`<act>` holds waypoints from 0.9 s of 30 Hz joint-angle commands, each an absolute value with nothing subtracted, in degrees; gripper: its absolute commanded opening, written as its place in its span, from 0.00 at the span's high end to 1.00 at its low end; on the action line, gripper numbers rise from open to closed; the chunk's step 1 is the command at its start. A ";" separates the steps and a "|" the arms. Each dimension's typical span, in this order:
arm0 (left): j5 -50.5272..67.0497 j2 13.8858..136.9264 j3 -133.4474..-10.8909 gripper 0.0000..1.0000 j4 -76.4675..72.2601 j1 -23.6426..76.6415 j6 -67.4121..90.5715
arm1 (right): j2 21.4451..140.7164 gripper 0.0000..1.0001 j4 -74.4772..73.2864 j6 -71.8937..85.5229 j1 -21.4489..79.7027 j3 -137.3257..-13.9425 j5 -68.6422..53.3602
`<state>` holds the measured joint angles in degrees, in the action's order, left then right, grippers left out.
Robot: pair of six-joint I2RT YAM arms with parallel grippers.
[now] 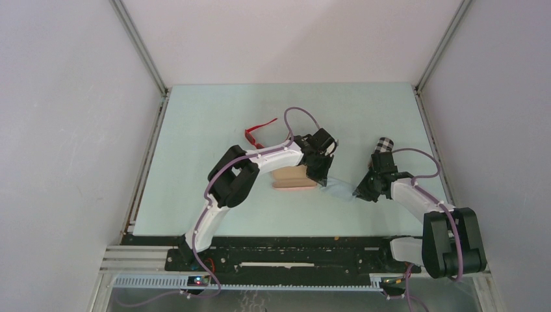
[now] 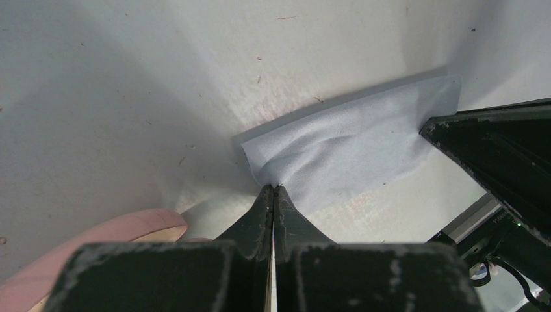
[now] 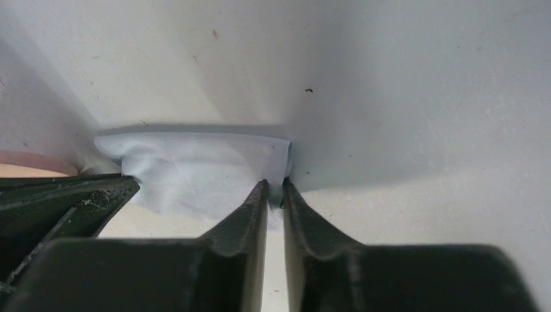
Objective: Organize the sunglasses
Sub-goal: Pick up the glasses cleaning cloth from the center of the board.
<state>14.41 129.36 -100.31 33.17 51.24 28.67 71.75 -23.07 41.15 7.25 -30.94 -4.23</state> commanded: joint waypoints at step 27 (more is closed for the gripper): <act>20.28 115.04 -99.41 1.00 31.80 49.21 29.88 | 61.55 1.00 -28.67 41.38 12.97 -38.05 -3.96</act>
<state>18.81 121.60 -100.27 32.58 50.81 29.58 62.76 -27.73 40.84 11.22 -33.82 -3.99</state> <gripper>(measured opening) 0.004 0.007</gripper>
